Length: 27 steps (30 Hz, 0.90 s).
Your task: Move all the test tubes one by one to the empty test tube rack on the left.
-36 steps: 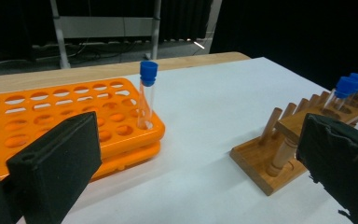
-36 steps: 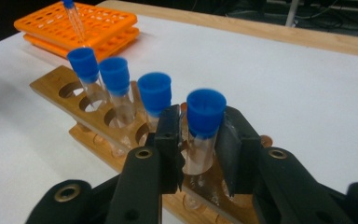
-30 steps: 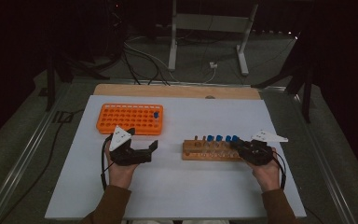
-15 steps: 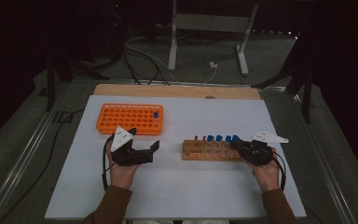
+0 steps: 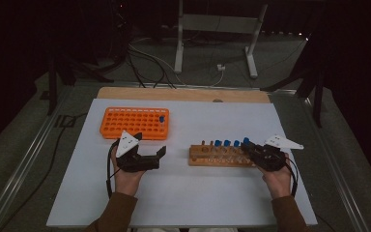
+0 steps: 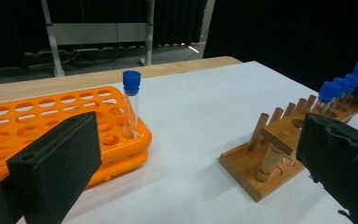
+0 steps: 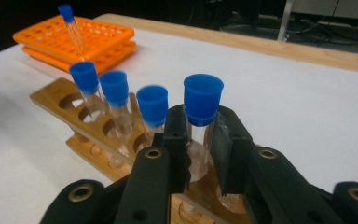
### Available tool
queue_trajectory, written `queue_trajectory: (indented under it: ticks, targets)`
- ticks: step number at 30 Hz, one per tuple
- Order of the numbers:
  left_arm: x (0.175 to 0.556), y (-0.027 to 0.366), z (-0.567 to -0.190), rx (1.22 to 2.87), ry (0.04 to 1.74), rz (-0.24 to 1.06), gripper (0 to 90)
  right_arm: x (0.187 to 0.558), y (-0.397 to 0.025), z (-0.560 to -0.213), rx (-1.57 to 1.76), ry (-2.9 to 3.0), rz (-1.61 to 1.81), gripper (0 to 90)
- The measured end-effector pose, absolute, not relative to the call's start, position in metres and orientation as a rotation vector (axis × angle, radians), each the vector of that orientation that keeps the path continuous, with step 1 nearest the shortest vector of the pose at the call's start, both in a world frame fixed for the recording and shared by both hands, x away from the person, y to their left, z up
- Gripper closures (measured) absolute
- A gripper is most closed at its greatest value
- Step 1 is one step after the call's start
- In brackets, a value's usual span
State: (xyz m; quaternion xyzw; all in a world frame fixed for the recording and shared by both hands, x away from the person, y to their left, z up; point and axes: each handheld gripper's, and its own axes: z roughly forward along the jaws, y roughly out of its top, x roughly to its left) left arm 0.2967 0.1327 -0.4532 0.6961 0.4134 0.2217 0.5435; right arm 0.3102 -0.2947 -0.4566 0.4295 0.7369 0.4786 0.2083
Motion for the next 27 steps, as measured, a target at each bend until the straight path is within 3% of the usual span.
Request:
queue_trajectory:
  ticks: [14,27]
  targets:
    - [0.295,0.116,-0.452,1.678,0.934,0.496,1.0,0.301,-0.302,-0.427,1.154,1.957,1.408,77.1]
    - [0.293,0.076,-0.439,1.715,0.837,0.466,1.6,0.291,-0.297,-0.403,1.095,1.959,1.448,77.1]
